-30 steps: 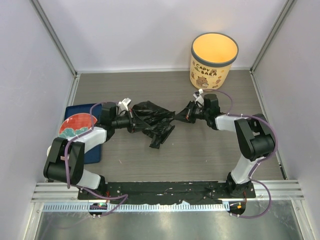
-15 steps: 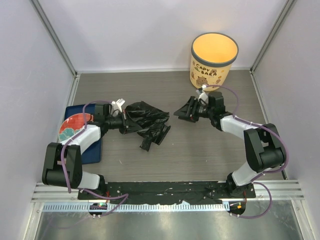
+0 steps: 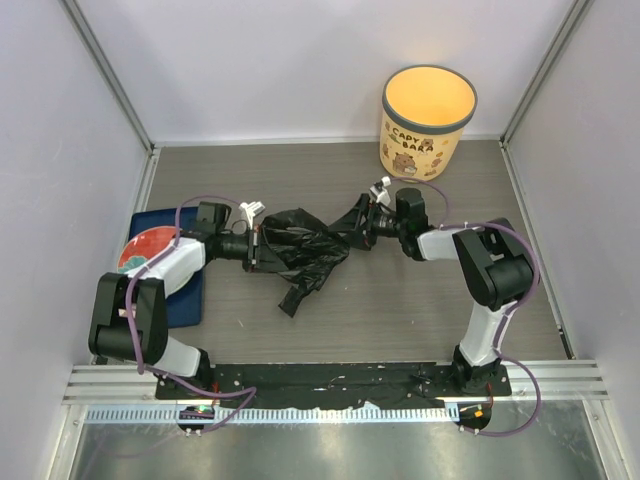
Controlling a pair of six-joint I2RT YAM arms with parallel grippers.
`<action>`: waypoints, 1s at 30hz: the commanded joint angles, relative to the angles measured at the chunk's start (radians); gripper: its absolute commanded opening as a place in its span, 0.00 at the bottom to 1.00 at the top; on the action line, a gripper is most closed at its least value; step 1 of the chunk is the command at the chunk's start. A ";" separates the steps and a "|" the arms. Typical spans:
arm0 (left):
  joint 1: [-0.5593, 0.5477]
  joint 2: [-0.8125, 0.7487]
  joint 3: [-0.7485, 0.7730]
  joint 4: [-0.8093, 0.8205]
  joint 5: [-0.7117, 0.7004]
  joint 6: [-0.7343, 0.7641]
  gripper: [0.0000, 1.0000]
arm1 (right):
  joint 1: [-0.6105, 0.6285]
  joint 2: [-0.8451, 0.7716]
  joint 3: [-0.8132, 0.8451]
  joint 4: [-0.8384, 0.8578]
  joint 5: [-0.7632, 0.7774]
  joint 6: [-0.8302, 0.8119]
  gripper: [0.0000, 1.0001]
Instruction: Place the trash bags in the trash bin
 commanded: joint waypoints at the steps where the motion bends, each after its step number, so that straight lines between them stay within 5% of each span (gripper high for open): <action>1: -0.008 0.036 0.092 -0.291 0.088 0.316 0.00 | 0.007 0.028 0.048 0.302 -0.090 0.177 0.83; 5: -0.008 0.054 0.119 -0.328 0.110 0.351 0.00 | 0.013 0.045 0.019 0.469 -0.141 0.314 0.74; 7: -0.006 0.059 0.129 -0.323 0.110 0.348 0.00 | 0.014 0.036 0.002 0.478 -0.160 0.319 0.58; 8: -0.006 0.059 0.133 -0.328 0.111 0.354 0.00 | 0.011 0.027 -0.004 0.474 -0.166 0.310 0.49; 9: -0.005 0.056 0.144 -0.340 0.105 0.363 0.00 | 0.008 0.018 -0.013 0.446 -0.172 0.296 0.23; 11: -0.003 0.050 0.159 -0.389 0.090 0.404 0.00 | -0.022 -0.031 -0.013 0.358 -0.164 0.188 0.01; 15: 0.014 0.015 0.150 -0.424 0.021 0.417 0.00 | -0.110 -0.133 0.080 -0.107 -0.085 -0.111 0.01; 18: 0.030 -0.007 0.135 -0.423 -0.048 0.417 0.00 | -0.165 -0.177 0.151 -0.286 -0.012 -0.243 0.01; 30: 0.032 -0.018 0.156 -0.464 -0.157 0.461 0.00 | -0.240 -0.237 0.203 -0.416 0.075 -0.357 0.01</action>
